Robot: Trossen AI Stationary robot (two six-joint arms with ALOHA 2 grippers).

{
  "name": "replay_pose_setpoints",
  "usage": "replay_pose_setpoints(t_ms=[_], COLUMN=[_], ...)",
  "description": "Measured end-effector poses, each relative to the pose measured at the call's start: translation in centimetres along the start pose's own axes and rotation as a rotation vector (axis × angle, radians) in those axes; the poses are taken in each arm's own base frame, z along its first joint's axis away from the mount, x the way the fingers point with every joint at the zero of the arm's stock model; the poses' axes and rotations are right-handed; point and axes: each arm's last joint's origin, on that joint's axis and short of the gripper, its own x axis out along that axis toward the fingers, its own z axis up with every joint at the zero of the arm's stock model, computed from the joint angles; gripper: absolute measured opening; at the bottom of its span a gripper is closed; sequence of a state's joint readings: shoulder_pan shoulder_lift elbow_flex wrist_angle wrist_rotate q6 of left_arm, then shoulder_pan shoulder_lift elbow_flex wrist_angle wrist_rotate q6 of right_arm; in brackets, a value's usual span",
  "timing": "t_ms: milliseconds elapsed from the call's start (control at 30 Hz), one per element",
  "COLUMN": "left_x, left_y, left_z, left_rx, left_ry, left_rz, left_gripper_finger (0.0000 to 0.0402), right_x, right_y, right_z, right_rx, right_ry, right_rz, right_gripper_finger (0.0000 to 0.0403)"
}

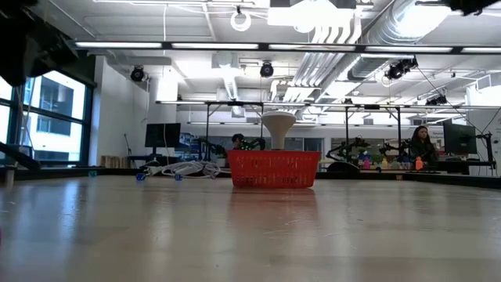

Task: Pick & Place Dice
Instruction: Put the left pink dice into the bin

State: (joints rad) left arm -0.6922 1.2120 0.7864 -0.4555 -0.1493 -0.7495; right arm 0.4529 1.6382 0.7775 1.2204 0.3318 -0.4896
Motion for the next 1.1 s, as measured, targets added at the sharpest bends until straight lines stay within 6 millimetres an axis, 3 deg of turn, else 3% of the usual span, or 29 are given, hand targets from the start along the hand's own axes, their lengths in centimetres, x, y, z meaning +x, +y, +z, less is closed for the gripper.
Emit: replay_pose_setpoints(t_ms=[100,300,533,733,900,1100], left_x=[0.0,0.0,-0.2,-0.8,-1.5,-1.7], left_y=[0.8,1.8,0.6,-1.3,-1.7,-2.5], left_z=[0.6,0.3,-0.9,-3.3,-5.9,-8.4], left_rx=[-0.042,-0.156,-0.109,-0.025,0.090,0.114], left_ry=[0.057,0.200,0.256,0.248,0.232,0.245], left_rz=[-0.048,-0.065,-0.101,-0.056,0.108,0.191], left_gripper_finger=[0.0165,0.0165,0.0165,0.0165,0.0165,0.0165], right_x=[1.5,3.7,4.1,4.1,4.0,3.9], right_y=[-2.0,-5.4,-8.2,-8.6,-7.2,-5.3], right_z=[-0.1,-1.9,-2.9,-3.5,-4.6,-3.9], right_rx=[-0.027,-0.057,0.062,0.207,0.307,0.360], right_ry=[-0.018,0.044,0.044,0.056,0.150,0.149], right_rz=[-0.036,0.128,0.154,0.239,0.277,0.293], right_gripper_finger=[0.0195,0.0195,0.0195,0.0195,0.0195,0.0195])
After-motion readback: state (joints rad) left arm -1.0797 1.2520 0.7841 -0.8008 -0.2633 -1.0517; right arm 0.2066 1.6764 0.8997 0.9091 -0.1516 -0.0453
